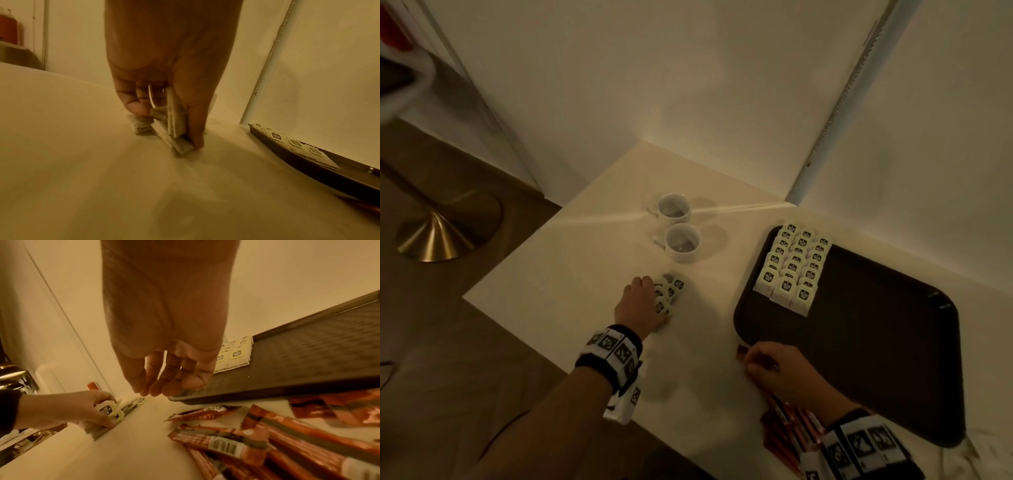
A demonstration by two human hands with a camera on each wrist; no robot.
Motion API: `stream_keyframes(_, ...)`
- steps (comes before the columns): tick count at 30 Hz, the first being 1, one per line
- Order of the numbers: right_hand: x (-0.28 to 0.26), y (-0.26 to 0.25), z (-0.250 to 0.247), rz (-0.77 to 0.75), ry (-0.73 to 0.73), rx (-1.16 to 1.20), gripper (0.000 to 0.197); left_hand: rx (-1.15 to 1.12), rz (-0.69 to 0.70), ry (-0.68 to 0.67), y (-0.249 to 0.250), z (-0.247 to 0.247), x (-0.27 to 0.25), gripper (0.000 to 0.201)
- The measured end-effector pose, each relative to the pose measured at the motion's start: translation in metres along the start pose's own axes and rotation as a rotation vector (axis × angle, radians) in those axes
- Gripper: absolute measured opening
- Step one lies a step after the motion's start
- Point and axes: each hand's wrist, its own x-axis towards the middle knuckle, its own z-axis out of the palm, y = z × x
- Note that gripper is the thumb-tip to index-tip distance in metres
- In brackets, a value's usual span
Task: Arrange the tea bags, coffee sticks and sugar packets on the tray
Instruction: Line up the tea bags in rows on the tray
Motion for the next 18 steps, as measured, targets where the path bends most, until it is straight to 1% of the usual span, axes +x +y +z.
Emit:
stream_keyframes(2,-0.005,0.001,0.000,0.004,0.019,0.006,0.012,-0.044,0.008,0.018,-0.002,0.003,0.000,0.062)
stream_keyframes(7,-0.009,0.001,-0.002,-0.005,0.059,0.038,0.010,-0.184,0.025,0.063,-0.004,0.004,-0.004,0.050)
stream_keyframes(12,-0.009,-0.004,-0.005,0.002,0.057,0.042,0.016,-0.188,0.001,0.137,-0.008,-0.003,-0.005,0.029)
stream_keyframes(14,-0.009,-0.007,-0.007,-0.005,0.069,0.073,0.016,-0.236,-0.001,0.157,-0.010,-0.009,-0.006,0.025)
stream_keyframes(16,-0.006,-0.013,-0.009,-0.018,0.064,0.089,0.014,-0.349,-0.003,0.172,-0.009,-0.017,-0.008,0.027)
stream_keyframes(18,-0.001,-0.022,-0.014,-0.065,0.086,0.116,0.011,-0.585,0.002,0.151,-0.002,-0.030,-0.009,0.026)
